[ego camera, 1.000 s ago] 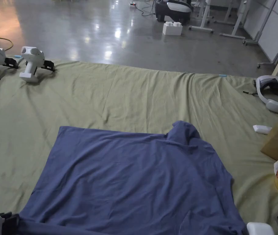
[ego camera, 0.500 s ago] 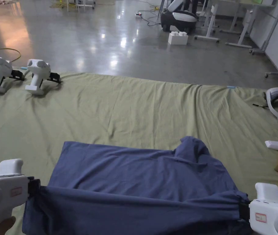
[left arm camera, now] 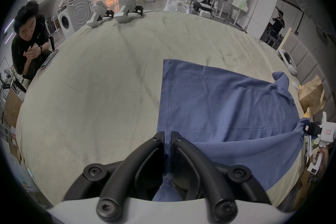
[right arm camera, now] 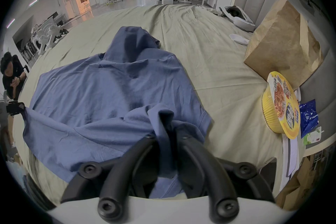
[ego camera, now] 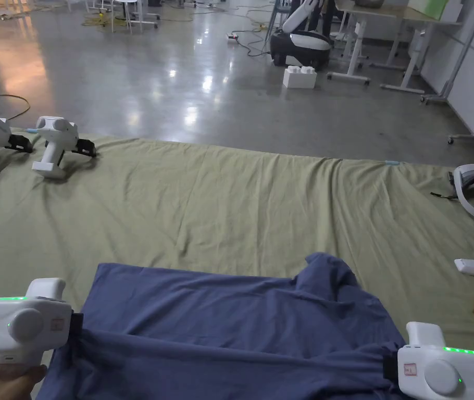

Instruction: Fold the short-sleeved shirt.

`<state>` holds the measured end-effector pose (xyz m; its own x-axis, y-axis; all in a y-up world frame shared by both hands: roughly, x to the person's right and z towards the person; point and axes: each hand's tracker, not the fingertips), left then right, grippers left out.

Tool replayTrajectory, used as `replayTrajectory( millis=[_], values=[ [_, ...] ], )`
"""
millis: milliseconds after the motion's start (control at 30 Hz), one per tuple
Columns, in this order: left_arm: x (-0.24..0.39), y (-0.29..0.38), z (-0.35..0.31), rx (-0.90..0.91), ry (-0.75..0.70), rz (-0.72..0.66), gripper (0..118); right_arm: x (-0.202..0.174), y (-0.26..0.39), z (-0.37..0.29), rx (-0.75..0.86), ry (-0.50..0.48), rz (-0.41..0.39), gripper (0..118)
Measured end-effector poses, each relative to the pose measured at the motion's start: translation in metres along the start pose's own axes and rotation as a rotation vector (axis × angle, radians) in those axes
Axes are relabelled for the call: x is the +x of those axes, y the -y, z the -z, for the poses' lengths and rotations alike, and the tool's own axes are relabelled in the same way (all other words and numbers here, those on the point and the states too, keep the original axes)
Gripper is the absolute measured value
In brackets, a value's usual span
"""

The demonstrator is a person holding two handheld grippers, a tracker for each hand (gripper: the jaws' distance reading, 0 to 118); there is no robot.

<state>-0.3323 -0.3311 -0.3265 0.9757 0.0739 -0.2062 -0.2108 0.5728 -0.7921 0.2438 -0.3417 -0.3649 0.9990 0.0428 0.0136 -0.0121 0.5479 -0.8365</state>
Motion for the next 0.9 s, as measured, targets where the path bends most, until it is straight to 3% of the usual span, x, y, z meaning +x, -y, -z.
replayTrajectory(
  millis=[67,100,133,167,300,333,367,600,700,733,800,900],
  values=[
    [-0.019,-0.006,0.025,-0.009,0.003,-0.011,26,0.000,0.002,-0.010,0.037,-0.006,-0.014,43],
    [-0.028,0.005,0.020,-0.009,0.002,-0.017,44,-0.001,0.002,-0.017,0.061,-0.004,-0.015,59],
    [-0.036,0.014,0.014,-0.003,0.002,-0.020,62,-0.001,0.003,-0.025,0.091,-0.009,-0.016,68],
    [-0.051,0.032,0.003,0.003,0.004,-0.024,66,-0.004,0.003,-0.035,0.135,-0.011,-0.020,70],
    [-0.064,0.031,-0.025,0.118,0.050,-0.010,66,-0.017,0.007,-0.075,0.325,0.008,-0.057,70],
    [-0.002,0.008,-0.041,0.153,0.066,0.003,66,-0.021,0.009,-0.085,0.370,0.003,-0.058,70],
    [0.014,0.010,-0.058,0.208,0.065,0.027,66,-0.027,0.012,-0.096,0.425,0.003,-0.052,70],
    [0.047,0.033,-0.115,0.521,0.059,0.103,66,-0.072,0.040,-0.162,0.771,-0.032,0.026,69],
    [0.067,0.044,-0.133,0.600,0.042,0.108,64,-0.089,0.051,-0.176,0.832,-0.010,0.014,61],
    [0.073,0.051,-0.142,0.627,0.041,0.101,57,-0.093,0.054,-0.179,0.838,-0.019,0.009,49],
    [0.083,0.057,-0.152,0.661,0.047,0.090,23,-0.099,0.060,-0.183,0.856,-0.027,0.011,26],
    [0.096,0.064,-0.165,0.695,0.042,0.082,12,-0.101,0.065,-0.188,0.866,-0.036,0.034,14]
  ],
)
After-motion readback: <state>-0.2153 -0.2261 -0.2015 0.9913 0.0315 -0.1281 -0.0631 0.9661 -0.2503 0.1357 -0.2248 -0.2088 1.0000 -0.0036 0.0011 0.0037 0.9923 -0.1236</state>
